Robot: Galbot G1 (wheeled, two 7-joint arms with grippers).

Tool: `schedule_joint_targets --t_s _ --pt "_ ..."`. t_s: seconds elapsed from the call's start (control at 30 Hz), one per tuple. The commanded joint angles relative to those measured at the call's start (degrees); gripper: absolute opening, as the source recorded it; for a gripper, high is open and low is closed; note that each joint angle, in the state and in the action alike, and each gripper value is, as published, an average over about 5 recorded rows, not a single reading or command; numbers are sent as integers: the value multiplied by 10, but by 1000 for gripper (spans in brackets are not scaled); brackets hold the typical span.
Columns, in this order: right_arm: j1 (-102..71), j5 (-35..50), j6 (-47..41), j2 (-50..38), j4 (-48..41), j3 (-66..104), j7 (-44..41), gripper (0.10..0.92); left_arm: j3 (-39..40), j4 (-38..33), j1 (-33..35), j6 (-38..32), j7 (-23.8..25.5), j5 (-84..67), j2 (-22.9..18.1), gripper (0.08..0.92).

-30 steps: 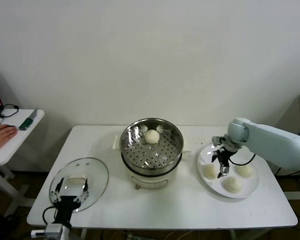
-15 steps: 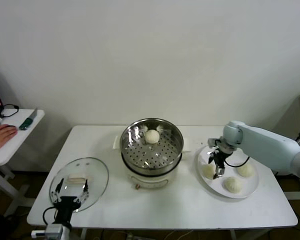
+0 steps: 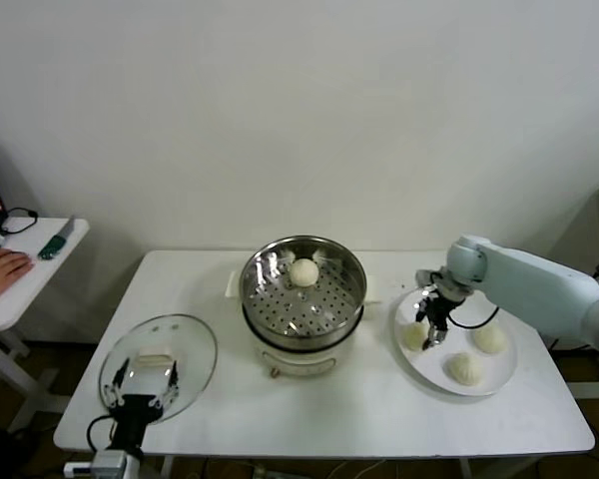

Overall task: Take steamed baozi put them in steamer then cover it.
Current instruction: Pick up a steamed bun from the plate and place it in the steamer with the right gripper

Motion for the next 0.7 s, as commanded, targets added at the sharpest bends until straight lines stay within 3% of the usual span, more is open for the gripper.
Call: schedule_joint_targets --t_s 0.03,0.3,0.57,0.7 --pt "86 67 -1 -1 5 -45 1 668 2 -2 3 0 1 2 0 823" --pt "280 192 8 39 4 -172 -7 670 12 -5 0 -1 -1 1 -1 823" --pt "349 337 -24 137 30 -216 14 670 27 -11 -3 2 2 1 8 823" --pt "344 369 -38 198 34 -210 29 670 32 -17 -1 3 3 3 8 823"
